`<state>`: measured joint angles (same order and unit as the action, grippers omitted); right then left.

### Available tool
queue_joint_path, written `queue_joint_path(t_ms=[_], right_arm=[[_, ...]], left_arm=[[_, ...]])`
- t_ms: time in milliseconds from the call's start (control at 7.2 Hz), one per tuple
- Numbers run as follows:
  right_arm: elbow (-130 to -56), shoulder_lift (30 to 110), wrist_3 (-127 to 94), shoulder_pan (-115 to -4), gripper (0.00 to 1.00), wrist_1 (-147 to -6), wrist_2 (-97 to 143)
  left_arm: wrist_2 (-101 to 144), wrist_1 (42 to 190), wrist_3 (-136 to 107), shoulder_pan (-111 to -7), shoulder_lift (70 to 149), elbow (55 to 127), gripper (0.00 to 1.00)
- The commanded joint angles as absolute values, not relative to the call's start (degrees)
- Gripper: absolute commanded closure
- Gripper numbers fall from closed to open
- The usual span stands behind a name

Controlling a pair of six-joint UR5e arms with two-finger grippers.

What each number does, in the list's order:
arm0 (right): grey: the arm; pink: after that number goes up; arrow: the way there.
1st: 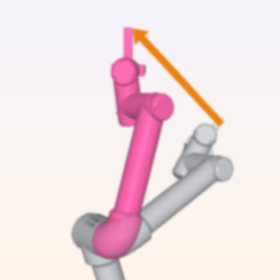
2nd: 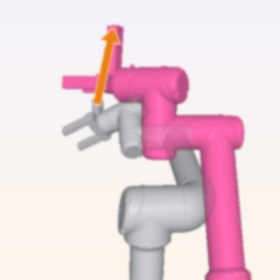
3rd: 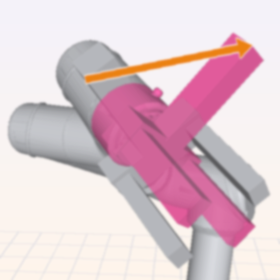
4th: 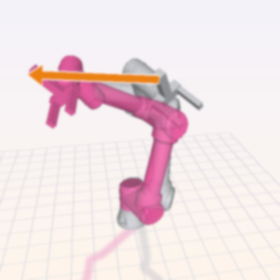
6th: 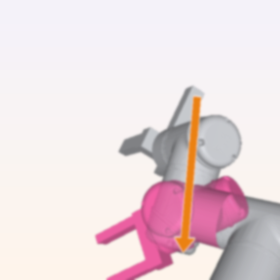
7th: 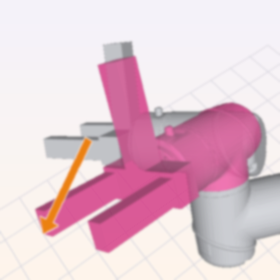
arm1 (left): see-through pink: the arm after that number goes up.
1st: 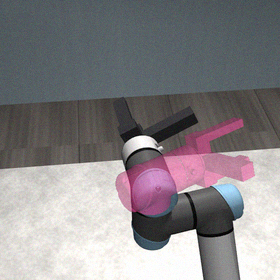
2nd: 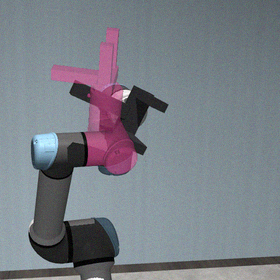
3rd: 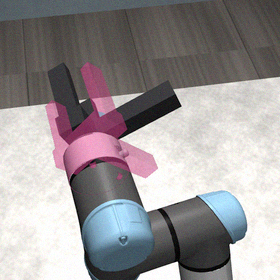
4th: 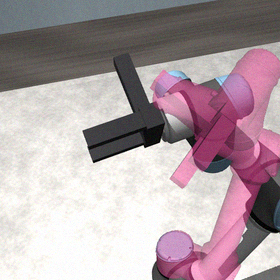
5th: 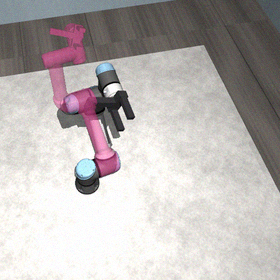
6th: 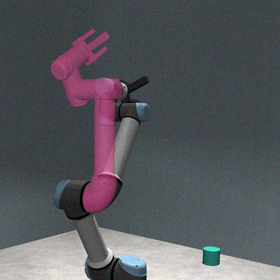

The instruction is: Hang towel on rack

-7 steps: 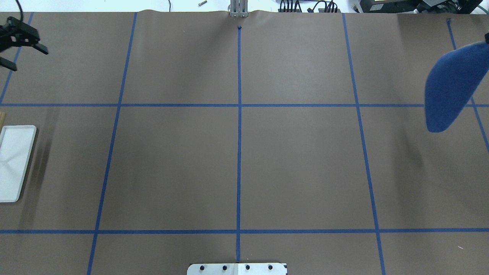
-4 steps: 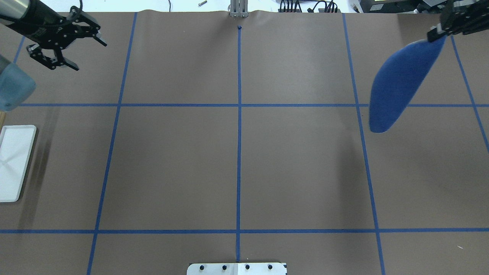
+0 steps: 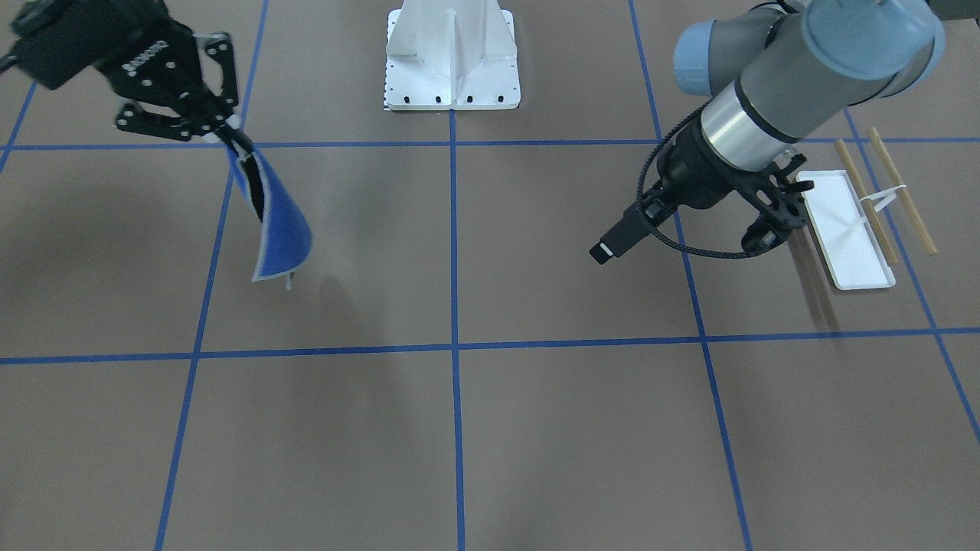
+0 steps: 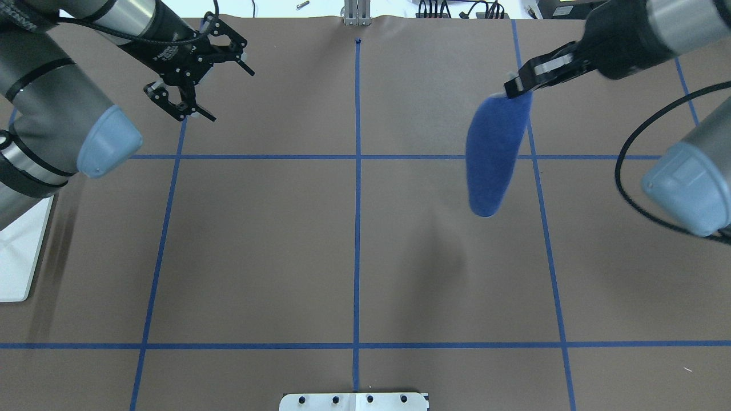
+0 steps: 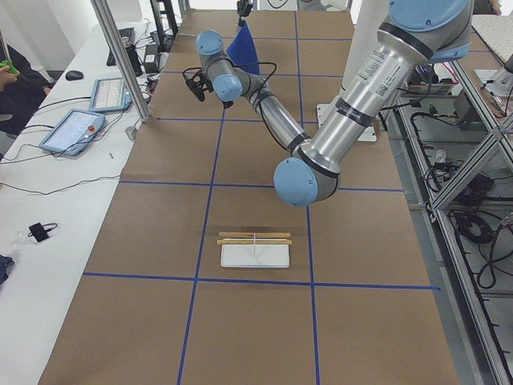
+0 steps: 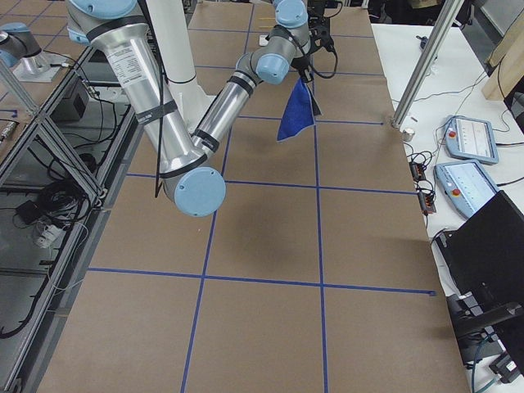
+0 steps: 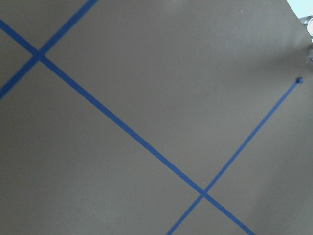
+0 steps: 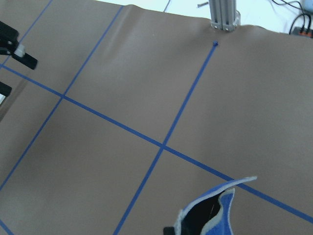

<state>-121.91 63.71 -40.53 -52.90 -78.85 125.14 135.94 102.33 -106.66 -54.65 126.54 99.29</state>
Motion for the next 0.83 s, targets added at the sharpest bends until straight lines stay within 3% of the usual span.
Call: queue_joint_path(t_ms=[0, 694], right_arm=[[-123.83, 61.27, -41.4, -38.9, 1.0, -75.5, 108.34], [-123.93, 58.71, -41.31, -35.96, 1.0, -75.94, 105.65]], left_arm=[[135.97, 102.48, -108.37, -50.56, 129.27, 98.18, 0.02], [136.14, 102.92, -108.46, -44.03, 139.47, 88.69, 0.02]])
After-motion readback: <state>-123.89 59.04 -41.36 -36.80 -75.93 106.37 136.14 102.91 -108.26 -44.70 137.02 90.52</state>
